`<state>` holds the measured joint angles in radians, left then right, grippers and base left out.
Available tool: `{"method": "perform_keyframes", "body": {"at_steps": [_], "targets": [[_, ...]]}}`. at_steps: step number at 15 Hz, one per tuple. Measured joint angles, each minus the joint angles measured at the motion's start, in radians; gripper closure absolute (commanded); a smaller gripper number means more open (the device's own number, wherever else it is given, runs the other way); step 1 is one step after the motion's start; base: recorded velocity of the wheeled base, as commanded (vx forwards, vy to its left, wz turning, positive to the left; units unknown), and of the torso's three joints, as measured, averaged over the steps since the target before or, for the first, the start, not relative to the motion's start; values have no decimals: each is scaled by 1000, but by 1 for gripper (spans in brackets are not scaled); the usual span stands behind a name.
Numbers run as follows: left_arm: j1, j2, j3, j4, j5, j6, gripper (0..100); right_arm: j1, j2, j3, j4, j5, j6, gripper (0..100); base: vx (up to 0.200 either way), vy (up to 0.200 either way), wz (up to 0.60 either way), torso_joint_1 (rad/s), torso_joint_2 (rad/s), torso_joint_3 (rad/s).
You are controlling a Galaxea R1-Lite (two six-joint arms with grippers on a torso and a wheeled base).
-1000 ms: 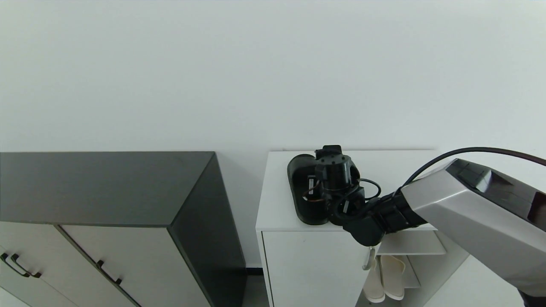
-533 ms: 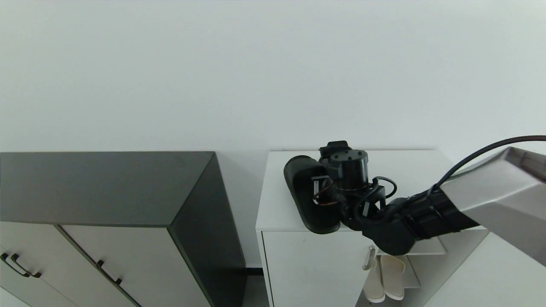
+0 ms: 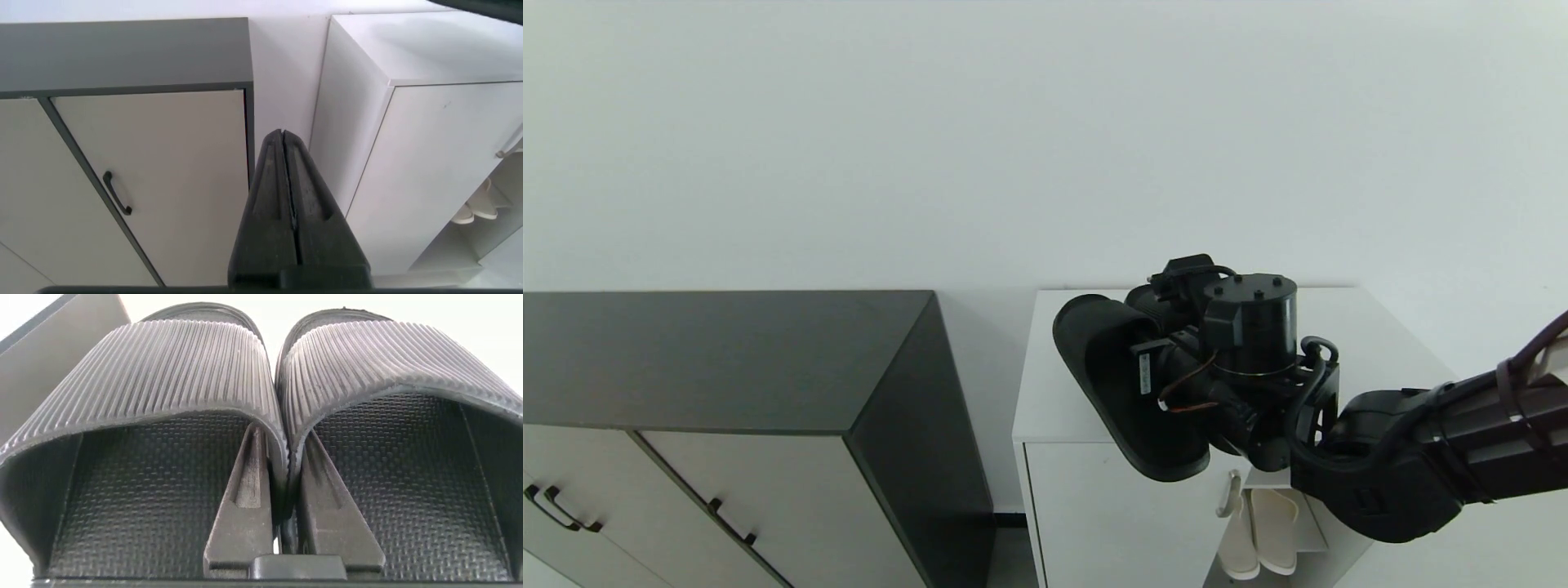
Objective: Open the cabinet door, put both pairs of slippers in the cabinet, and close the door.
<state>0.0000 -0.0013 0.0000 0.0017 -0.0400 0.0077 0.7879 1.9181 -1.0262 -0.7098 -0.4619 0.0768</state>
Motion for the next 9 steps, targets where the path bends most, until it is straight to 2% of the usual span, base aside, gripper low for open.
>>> {"method": "perform_keyframes", "body": {"at_steps": [1,9], "targets": [[0,0,0,0,0,0,100,2,-3,1,0,0,0,100,0,0,0,0,0,0],[0,0,0,0,0,0,100,2,0,0,-4,0,0,100,-200,0,0,1,3,0]]}}
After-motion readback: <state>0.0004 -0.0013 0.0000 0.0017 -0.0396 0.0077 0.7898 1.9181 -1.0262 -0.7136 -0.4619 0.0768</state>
